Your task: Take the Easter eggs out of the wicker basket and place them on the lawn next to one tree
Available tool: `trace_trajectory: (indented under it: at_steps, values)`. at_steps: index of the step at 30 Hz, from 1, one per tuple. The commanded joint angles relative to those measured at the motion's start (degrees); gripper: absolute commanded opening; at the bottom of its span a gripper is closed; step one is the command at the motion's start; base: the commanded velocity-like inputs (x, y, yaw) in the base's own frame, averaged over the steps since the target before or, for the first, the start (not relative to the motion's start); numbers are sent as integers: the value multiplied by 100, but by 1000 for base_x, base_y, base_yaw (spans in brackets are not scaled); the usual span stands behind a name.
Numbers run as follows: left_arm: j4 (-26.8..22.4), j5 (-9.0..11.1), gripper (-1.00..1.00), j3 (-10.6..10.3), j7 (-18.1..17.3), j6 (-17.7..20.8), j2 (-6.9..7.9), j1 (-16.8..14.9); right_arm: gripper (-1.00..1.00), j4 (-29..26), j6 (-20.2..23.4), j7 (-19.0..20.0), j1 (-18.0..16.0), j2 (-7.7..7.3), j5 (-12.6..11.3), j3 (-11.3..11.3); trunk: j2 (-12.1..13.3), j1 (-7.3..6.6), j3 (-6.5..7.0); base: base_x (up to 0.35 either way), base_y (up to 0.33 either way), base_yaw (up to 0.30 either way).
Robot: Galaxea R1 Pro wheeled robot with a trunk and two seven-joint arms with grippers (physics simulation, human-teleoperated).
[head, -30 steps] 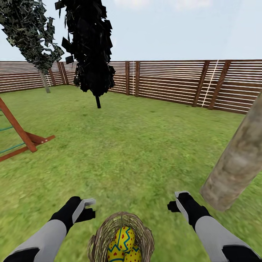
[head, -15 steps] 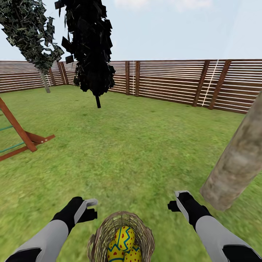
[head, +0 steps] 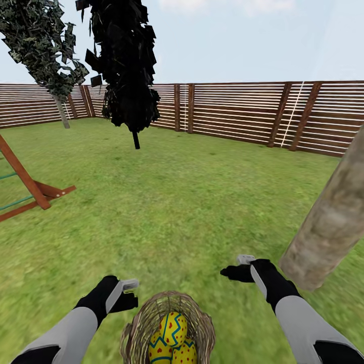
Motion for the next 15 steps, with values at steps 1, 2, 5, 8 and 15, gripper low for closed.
trace_trajectory:
  at_steps: [1,2,5,8,15]
  values:
    - [36,28,100,28,44,28,-3,5,100,-19,28,32,-2,4,14,-29,-44,22,-24,0,0,0]
    - [91,26,100,28,46,28,1,9,100,-24,27,34,-2,7,14,-32,-84,44,-42,0,0,0]
    - [279,17,100,24,36,22,-2,15,100,-20,16,42,-2,31,15,-33,-205,110,-96,0,0,0]
    - [324,19,100,20,33,21,-34,17,100,-24,3,45,-2,28,19,-35,-325,176,-149,0,0,0]
    - [577,6,100,19,33,12,-88,42,100,-26,16,54,-2,30,14,-38,-606,330,-275,0,0,0]
